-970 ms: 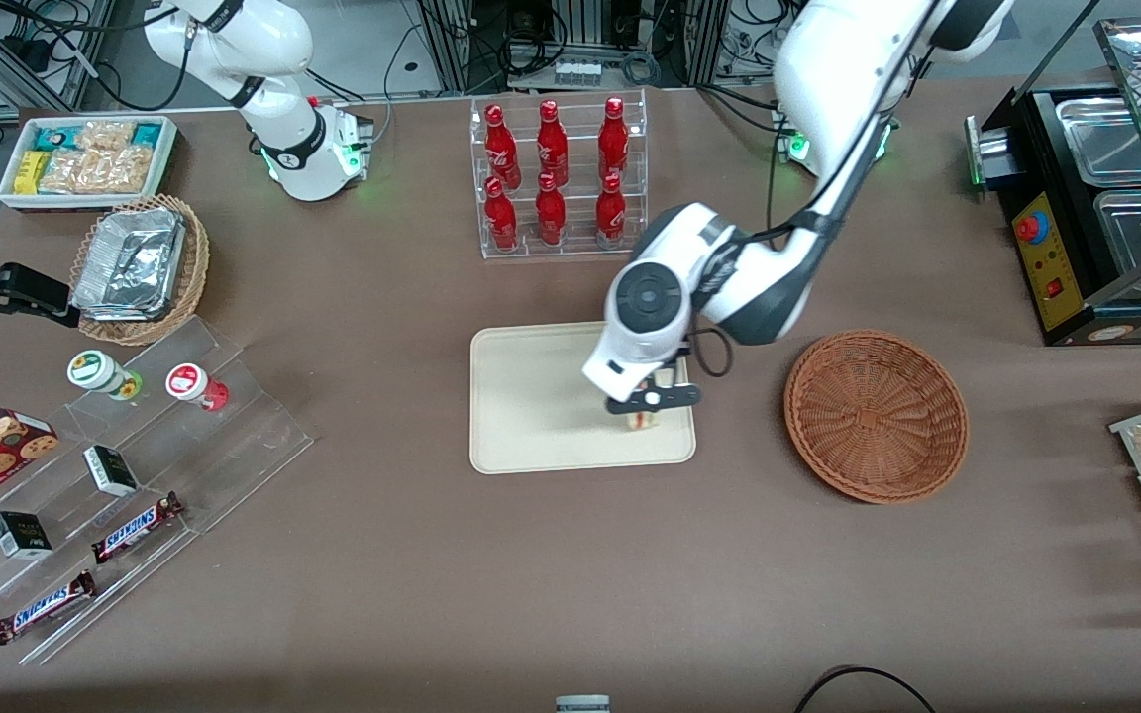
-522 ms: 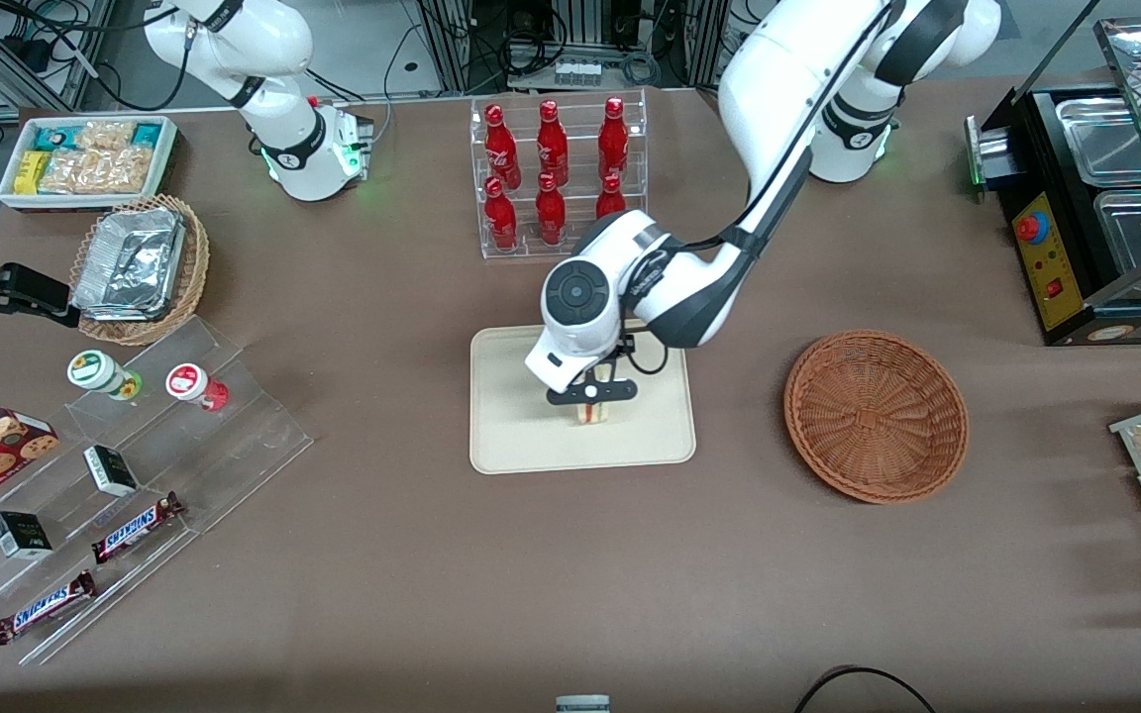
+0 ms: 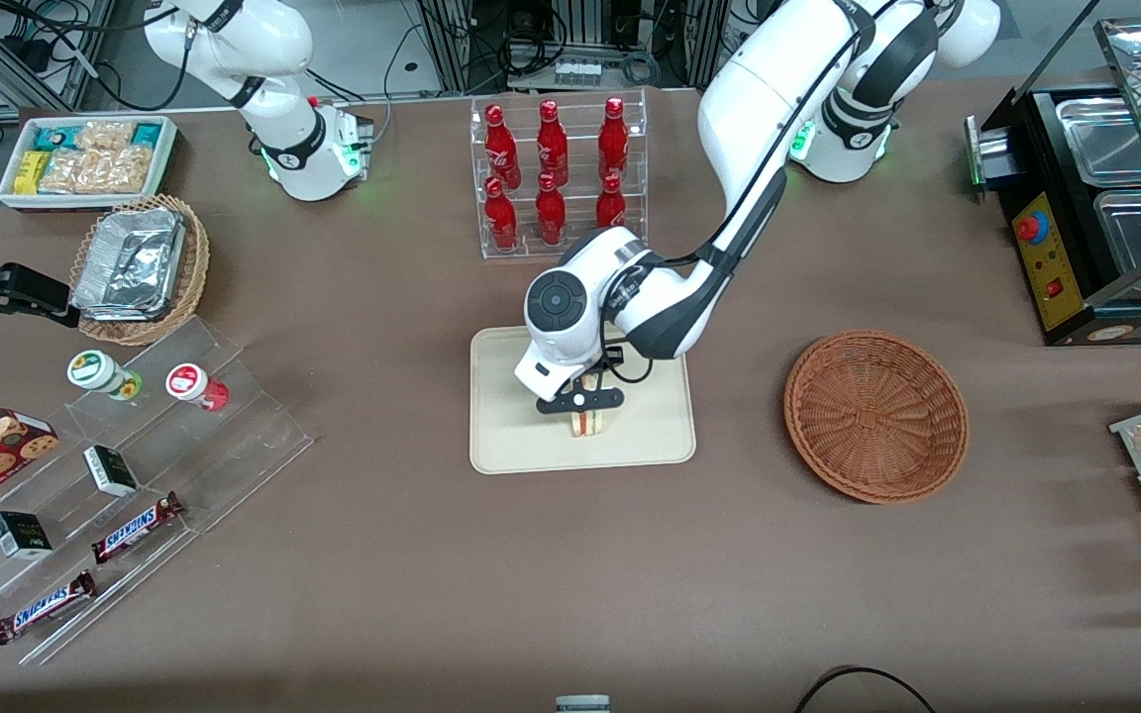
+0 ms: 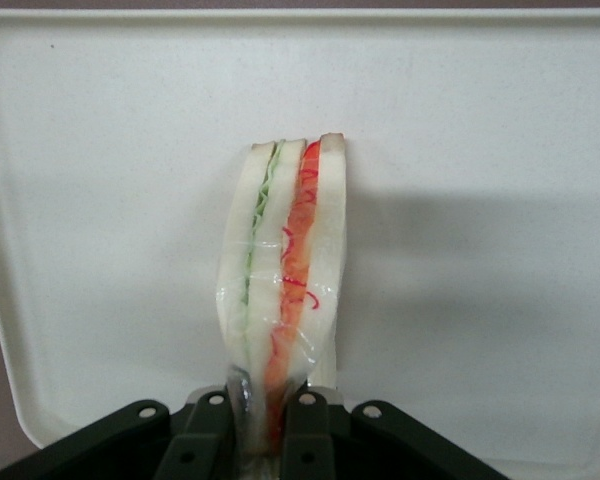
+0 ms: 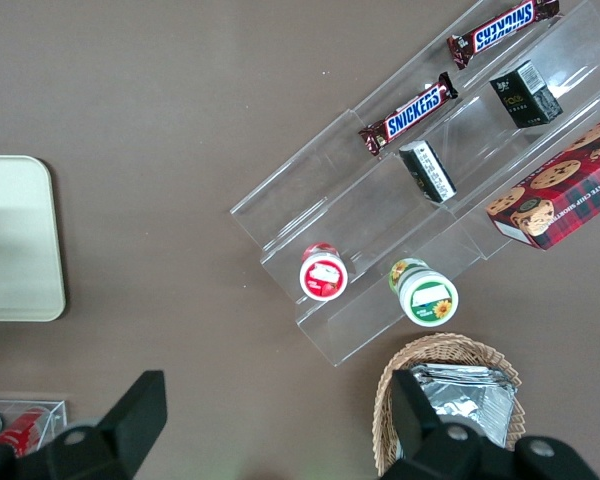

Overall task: Place sandwich from basket to tray
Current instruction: 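Lower the sandwich onto the tray center and open the left gripper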

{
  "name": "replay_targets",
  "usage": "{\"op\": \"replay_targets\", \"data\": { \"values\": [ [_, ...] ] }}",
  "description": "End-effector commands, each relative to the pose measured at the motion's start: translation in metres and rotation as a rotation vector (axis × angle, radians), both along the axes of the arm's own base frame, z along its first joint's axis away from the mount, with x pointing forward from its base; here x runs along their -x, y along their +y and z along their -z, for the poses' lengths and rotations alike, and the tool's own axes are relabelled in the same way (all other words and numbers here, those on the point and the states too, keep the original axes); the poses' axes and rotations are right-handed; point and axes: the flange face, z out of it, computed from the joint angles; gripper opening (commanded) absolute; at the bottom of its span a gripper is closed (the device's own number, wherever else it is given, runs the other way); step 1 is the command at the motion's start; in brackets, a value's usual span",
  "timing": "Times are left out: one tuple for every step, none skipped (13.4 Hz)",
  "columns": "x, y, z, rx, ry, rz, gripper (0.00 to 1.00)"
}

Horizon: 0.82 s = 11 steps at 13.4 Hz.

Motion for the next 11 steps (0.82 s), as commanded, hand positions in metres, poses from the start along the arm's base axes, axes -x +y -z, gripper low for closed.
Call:
{"op": "replay_targets", "data": {
  "values": [
    [-0.004, -0.007, -0.004, -0.002, -0.036, -0.014, 0.0],
    [-0.004, -0.008, -0.003, -0.003, -0.036, -0.019, 0.0],
    [-0.004, -0.007, -0.002, -0.006, -0.036, -0.034, 0.0],
    [-0.004, -0.008, 0.0, -0.012, -0.045, -0.037, 0.0],
    [-0.004, -0.009, 0.003, -0.026, -0.06, -0.032, 0.0],
    [-0.003, -0.009, 0.004, -0.03, -0.065, -0.04, 0.0],
    [-0.002, -0.01, 0.007, -0.031, -0.064, -0.041, 0.0],
    [-0.002, -0.01, 0.008, -0.026, -0.067, -0.043, 0.0],
    [-0.003, -0.011, 0.007, -0.024, -0.069, -0.043, 0.16],
    [-0.002, -0.011, 0.007, -0.023, -0.068, -0.042, 0.7],
    [-0.003, -0.012, 0.005, -0.021, -0.071, -0.044, 1.0]
  ]
}}
